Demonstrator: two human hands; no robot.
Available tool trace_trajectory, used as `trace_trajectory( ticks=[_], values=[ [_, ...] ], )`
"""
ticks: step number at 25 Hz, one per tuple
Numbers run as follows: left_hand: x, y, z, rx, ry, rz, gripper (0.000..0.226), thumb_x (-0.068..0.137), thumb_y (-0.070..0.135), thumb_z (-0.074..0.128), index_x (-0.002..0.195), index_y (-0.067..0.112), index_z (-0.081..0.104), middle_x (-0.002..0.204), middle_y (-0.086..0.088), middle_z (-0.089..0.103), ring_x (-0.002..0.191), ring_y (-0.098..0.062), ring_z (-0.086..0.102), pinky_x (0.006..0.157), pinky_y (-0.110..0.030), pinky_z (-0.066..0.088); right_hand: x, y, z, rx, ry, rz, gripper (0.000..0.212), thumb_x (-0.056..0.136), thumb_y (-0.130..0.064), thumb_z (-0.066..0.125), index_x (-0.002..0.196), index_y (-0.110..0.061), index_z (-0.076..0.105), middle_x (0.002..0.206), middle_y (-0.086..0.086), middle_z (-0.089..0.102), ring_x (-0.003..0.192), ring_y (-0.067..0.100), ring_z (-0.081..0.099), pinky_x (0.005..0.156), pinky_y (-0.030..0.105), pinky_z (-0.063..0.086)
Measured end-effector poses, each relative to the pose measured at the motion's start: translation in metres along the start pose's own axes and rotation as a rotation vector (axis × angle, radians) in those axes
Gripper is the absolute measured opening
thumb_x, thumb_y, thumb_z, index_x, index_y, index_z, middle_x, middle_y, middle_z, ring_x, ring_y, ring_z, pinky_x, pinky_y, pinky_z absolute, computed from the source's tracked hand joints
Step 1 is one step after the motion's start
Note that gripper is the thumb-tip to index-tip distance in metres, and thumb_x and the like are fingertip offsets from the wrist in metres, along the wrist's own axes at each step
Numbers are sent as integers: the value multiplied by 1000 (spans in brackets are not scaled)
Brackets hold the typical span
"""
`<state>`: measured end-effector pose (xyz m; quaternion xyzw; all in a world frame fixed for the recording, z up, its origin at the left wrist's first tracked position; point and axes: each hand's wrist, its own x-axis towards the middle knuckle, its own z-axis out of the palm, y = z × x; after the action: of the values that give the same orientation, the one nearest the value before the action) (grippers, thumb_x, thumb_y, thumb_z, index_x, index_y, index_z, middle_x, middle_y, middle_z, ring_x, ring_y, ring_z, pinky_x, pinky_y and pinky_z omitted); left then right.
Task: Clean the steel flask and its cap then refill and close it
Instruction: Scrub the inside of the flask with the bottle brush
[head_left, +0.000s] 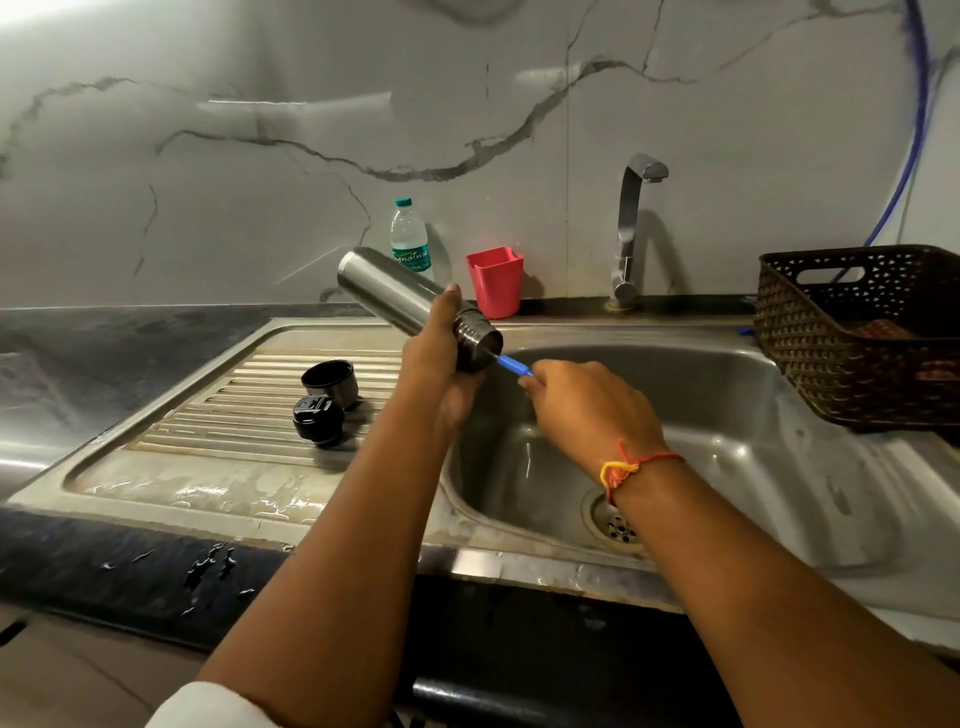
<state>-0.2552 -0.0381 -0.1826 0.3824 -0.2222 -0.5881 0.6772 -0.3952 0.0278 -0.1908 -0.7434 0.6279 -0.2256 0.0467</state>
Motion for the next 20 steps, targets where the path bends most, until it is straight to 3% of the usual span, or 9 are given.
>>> trace_trajectory(
  ticks=[3, 8, 15, 18, 20],
  values=[
    [5, 13, -9, -94, -37, 28, 49, 89, 32, 76, 121, 3, 54, 96, -14, 68, 77, -22, 71, 77, -37, 62, 0, 4, -2, 172, 5, -13, 31, 102, -43, 41, 93, -25, 65, 72, -4, 61, 66, 17, 59, 62, 38, 52],
    [15, 25, -21, -197, -88, 94, 63, 89, 35, 74, 136, 2, 50, 97, -14, 64, 80, -22, 66, 76, -38, 62, -4, 2, -10, 583, -91, 22, 27, 100, -31, 52, 86, -21, 72, 38, -16, 47, 38, -1, 43, 40, 14, 27],
    [1, 10, -12, -231, -238, 123, 48, 92, 33, 69, 126, 5, 51, 95, -13, 61, 80, -20, 63, 75, -31, 59, -9, -3, -16, 837, -126, 103, 31, 101, -33, 52, 85, -18, 73, 39, -15, 43, 42, 2, 35, 45, 16, 28],
    [-4, 5, -8, -128, -280, 132, 52, 92, 34, 70, 129, 5, 49, 95, -13, 62, 79, -20, 65, 75, -31, 58, -12, -8, -16, 1033, -199, 159, 32, 103, -30, 47, 89, -14, 71, 50, -6, 35, 38, 3, 27, 37, 17, 24],
    [0, 16, -12, -159, -265, 181, 47, 94, 35, 67, 127, 5, 50, 94, -12, 62, 78, -20, 65, 73, -31, 60, -15, -2, -25, 1026, -246, 123, 32, 103, -30, 47, 92, -12, 71, 52, -4, 34, 37, 4, 26, 34, 16, 23]
  ],
)
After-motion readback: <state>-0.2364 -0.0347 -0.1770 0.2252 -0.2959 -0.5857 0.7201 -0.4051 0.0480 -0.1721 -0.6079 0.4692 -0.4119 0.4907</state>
